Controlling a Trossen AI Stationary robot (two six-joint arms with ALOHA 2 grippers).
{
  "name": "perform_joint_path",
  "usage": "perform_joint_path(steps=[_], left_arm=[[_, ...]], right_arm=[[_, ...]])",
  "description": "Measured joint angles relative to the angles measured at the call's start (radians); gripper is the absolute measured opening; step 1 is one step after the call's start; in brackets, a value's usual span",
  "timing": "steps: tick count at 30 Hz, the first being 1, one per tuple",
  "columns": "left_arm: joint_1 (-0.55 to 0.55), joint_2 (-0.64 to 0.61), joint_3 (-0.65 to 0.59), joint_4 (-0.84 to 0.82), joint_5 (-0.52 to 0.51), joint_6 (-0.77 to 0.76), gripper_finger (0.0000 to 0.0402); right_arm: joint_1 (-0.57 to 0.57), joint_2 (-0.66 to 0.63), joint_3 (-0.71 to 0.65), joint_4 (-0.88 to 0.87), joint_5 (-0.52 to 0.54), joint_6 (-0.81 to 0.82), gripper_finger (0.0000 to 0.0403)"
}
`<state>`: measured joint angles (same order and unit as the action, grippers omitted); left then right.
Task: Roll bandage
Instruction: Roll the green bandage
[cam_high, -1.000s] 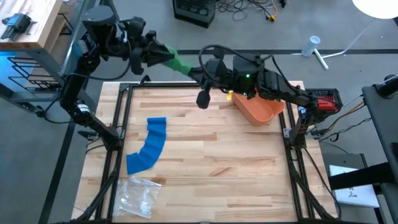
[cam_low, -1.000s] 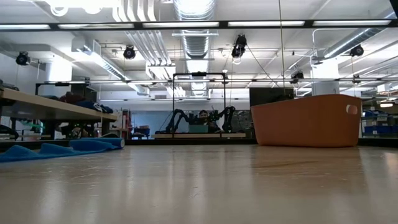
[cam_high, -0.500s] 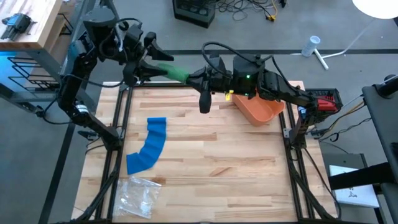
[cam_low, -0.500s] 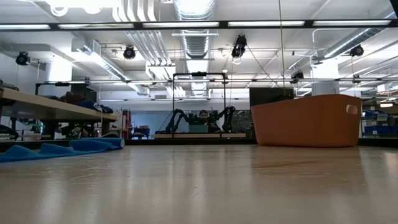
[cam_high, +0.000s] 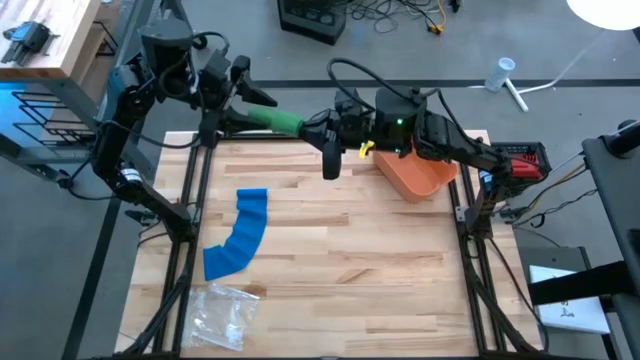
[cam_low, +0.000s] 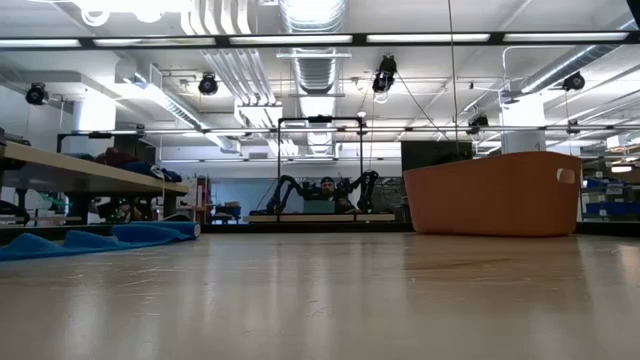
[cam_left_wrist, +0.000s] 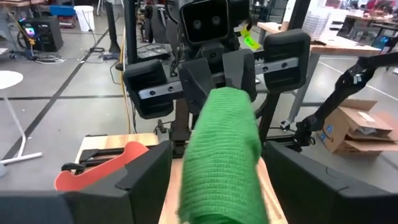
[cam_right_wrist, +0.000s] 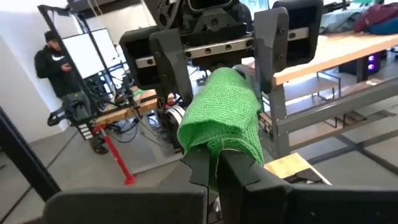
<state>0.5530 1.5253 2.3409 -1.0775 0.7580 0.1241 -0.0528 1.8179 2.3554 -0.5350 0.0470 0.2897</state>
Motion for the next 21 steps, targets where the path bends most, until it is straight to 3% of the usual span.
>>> perform_joint_path(steps=[7, 15, 21], left_arm=[[0.0, 0.003, 0.0, 0.003, -0.113, -0.013, 0.0248], [0.0, 0.011, 0.0, 0.005, -0.125, -0.058, 0.0256], [0.0, 0.011, -0.002, 0.006, -0.124, -0.057, 0.0246]], right_arm=[[-0.002, 0.0, 0.0, -0.016, 0.006, -0.018, 0.0003], [0.002, 0.0, -0.002, -0.132, -0.013, -0.15, 0.0003], [0.0, 0.0, -0.002, -0.135, -0.006, -0.117, 0.0003]])
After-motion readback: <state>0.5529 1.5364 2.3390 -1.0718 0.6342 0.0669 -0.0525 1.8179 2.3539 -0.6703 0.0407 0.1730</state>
